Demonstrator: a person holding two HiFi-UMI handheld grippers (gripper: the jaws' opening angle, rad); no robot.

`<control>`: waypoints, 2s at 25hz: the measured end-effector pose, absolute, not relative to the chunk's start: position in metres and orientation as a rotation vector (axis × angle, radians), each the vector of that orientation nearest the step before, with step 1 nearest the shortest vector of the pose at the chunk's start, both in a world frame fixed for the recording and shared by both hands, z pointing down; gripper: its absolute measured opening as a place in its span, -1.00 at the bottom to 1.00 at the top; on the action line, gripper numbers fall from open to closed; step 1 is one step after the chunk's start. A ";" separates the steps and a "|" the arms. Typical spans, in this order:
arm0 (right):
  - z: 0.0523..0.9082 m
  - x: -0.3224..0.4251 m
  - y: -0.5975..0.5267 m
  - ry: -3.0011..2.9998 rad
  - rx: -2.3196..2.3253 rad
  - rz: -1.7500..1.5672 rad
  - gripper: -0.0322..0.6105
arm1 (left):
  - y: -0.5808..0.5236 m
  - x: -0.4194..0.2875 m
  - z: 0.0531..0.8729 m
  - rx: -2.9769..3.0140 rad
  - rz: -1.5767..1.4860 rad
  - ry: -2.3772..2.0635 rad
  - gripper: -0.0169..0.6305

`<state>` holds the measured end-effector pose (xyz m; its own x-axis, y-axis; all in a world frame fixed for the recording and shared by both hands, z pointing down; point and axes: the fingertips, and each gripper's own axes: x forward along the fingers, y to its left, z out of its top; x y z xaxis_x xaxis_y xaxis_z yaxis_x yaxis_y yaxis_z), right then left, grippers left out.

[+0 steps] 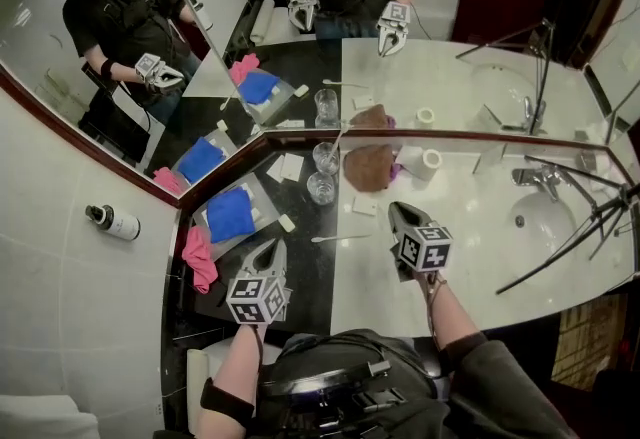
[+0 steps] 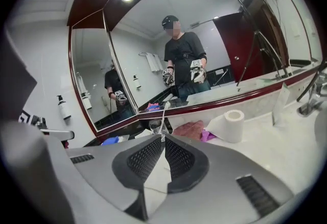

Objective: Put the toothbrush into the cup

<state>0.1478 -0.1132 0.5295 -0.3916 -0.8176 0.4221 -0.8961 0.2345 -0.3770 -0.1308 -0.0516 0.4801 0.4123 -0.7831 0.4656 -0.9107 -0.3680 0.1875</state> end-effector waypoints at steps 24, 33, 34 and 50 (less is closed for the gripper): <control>0.598 0.051 -0.308 -2.330 1.625 1.159 -0.26 | -0.074 -0.141 0.524 2.223 0.476 -1.372 -0.94; 0.625 0.043 -0.340 -2.293 1.599 1.178 -0.26 | -0.073 -0.159 0.548 2.138 0.511 -1.396 -0.94; 0.627 0.044 -0.342 -2.293 1.607 1.186 -0.27 | -0.072 -0.160 0.551 2.133 0.516 -1.395 -0.94; 0.633 0.039 -0.358 -2.333 1.597 1.208 -0.49 | -0.065 -0.159 0.567 2.101 0.561 -1.386 -0.94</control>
<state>0.0393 -0.3577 0.6330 -0.4586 -0.7614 0.4582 -0.8138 0.1527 -0.5608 -0.1588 -0.0649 0.5674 0.3793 -0.6920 0.6142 -0.9244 -0.3123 0.2189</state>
